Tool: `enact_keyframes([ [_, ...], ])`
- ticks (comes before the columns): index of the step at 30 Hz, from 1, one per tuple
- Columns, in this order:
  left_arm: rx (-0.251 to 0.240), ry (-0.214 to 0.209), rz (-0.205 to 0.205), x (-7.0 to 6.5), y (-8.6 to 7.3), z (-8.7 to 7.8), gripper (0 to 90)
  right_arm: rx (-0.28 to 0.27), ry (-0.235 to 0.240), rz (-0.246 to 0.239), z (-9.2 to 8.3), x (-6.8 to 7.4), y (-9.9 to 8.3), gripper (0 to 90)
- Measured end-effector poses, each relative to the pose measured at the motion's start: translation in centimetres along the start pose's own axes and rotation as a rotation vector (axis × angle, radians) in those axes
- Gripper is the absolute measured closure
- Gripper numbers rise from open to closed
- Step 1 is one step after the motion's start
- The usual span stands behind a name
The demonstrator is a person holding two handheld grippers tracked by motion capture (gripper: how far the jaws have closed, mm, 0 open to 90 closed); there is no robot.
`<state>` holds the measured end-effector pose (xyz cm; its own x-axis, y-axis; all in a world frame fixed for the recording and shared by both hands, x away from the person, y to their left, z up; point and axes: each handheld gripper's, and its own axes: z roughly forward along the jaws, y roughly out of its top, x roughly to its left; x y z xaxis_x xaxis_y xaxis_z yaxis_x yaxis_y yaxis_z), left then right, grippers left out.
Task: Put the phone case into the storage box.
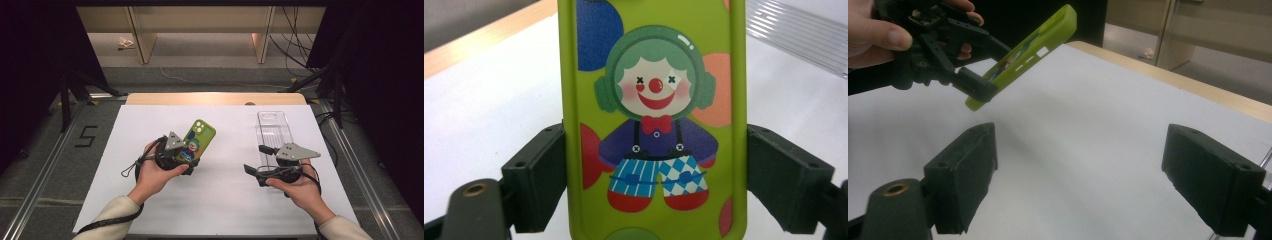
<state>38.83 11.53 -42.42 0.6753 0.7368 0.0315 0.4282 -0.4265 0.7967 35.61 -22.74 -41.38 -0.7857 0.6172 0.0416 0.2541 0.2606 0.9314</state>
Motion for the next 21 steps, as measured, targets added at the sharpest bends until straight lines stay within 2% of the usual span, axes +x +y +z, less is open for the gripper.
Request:
enact_keyframes([
  [9,-0.009,-0.01,0.016,-0.7,-0.5,-0.4,16.3,-0.003,0.002,0.0,0.0,0.0,0.0,15.8],
  [21,-0.025,-0.029,0.05,-2.0,-0.4,-0.6,16.3,-0.023,0.009,0.009,0.0,0.2,0.3,15.3],
])
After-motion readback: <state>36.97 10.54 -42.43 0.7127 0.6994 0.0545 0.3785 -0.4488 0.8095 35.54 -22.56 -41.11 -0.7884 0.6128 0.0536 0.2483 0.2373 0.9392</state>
